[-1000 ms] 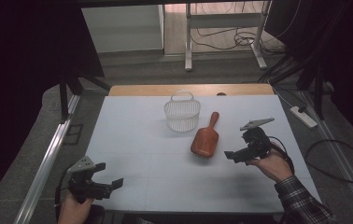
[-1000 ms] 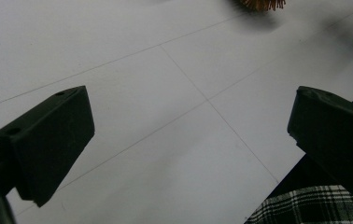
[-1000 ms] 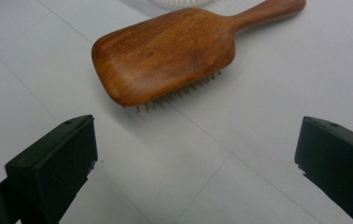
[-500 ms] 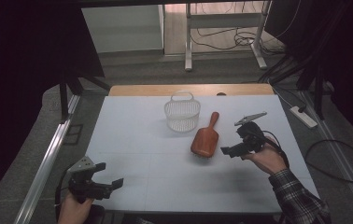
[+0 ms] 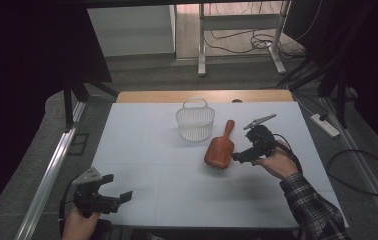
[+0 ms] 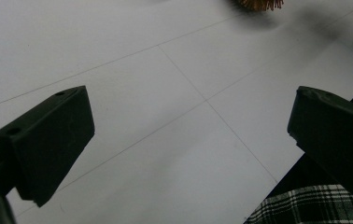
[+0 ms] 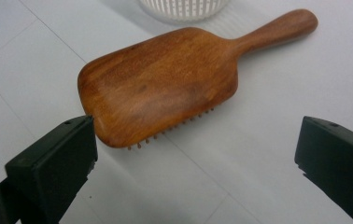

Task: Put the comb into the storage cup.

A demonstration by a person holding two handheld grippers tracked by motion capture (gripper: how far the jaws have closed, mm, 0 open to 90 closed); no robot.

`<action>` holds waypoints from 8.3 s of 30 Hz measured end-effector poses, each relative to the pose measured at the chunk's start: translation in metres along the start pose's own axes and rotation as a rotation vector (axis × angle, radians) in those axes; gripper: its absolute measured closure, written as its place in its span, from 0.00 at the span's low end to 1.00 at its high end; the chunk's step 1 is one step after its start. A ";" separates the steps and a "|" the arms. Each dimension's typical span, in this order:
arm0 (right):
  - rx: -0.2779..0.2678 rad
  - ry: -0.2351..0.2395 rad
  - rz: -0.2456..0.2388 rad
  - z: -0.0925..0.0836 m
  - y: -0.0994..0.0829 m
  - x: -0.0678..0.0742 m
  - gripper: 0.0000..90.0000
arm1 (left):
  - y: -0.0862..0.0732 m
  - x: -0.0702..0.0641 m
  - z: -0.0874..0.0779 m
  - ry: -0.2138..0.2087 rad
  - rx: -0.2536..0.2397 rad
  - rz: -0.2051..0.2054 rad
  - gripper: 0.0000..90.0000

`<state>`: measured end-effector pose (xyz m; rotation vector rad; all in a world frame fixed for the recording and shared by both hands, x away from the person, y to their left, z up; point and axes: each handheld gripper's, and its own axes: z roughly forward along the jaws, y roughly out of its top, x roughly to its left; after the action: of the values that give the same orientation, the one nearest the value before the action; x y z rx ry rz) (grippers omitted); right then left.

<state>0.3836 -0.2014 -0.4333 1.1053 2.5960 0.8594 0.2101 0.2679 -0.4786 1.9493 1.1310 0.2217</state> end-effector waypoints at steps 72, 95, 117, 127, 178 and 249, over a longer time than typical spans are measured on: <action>0.076 0.034 -0.089 0.072 0.071 0.004 0.45 | 0.001 0.001 0.001 -0.016 0.004 0.007 0.01; 0.105 0.096 -0.160 0.095 0.081 0.007 1.00 | 0.001 0.001 0.002 -0.019 0.006 0.011 0.01; 0.157 0.083 -0.189 0.122 0.081 0.007 1.00 | 0.001 0.000 0.002 -0.018 0.013 0.015 0.01; 0.166 0.076 -0.167 0.121 0.080 0.000 1.00 | 0.001 0.000 0.002 -0.017 0.015 0.016 0.01; 0.186 -0.068 0.006 0.081 0.021 -0.058 1.00 | 0.002 -0.001 0.003 -0.011 0.023 0.020 0.01; -0.017 -0.067 0.032 -0.009 -0.037 -0.020 0.38 | 0.003 -0.002 0.004 -0.009 0.026 0.027 0.01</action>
<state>0.3724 -0.2401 -0.4479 1.1542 2.5182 0.8347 0.2132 0.2637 -0.4786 1.9875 1.1077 0.2132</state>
